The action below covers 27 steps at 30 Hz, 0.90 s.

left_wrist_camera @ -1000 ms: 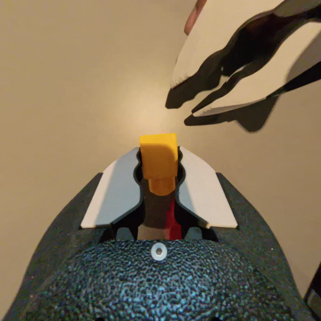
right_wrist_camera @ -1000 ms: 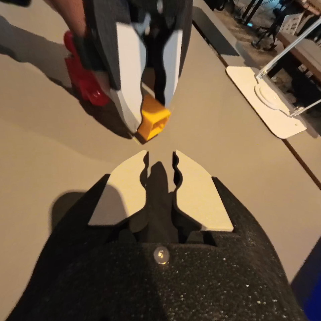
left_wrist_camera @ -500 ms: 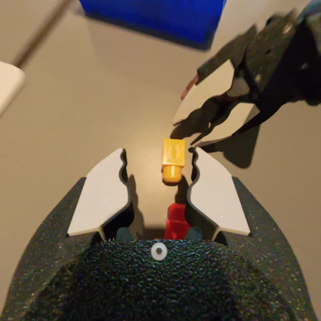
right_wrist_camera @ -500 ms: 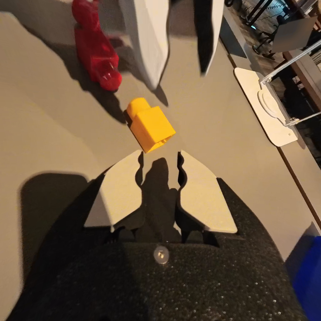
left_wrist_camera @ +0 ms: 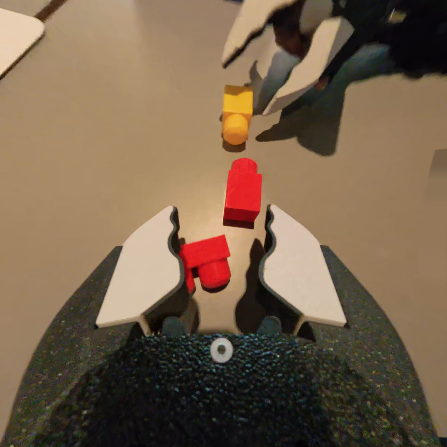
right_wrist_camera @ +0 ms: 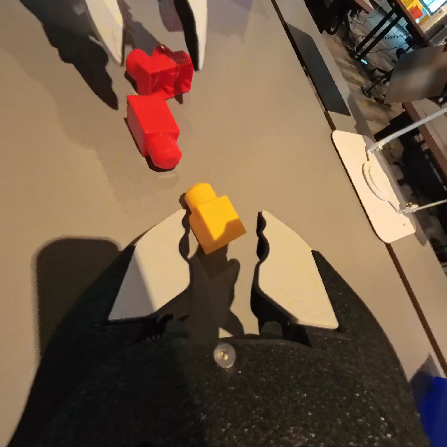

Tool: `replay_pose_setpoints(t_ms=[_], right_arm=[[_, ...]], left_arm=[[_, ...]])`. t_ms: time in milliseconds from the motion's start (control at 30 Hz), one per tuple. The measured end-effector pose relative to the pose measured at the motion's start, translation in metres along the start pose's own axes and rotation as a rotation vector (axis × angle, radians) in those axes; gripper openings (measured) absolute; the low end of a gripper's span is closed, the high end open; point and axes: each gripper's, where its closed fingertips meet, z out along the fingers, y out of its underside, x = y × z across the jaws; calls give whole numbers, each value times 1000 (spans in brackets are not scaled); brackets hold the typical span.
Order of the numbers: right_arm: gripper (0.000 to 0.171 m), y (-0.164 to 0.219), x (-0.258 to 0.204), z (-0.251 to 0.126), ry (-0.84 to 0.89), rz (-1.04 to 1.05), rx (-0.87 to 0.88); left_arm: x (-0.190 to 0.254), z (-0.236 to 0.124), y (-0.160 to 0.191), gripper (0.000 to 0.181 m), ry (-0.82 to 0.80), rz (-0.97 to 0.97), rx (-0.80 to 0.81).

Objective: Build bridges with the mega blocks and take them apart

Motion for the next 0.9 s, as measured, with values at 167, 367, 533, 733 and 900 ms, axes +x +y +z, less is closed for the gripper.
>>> replay_pose_setpoints(t_ms=[167, 367, 533, 733, 900], right_arm=[[56, -4, 0, 8, -130, -110, -122], [52, -4, -5, 20, -219, -92, -155], [38, 8, -11, 26, -217, -67, -168], [39, 8, -6, 28, -143, 55, -151], [39, -12, 16, 14, -126, 421, 97]], left_arm=[[4, 19, 1, 71, 23, 229, -448], [16, 44, 11, 66, 148, 199, -707], [13, 56, 13, 37, 114, 159, -649], [-1, 66, -7, 36, 71, 76, -391], [-18, 62, -56, 36, 93, -145, -8]])
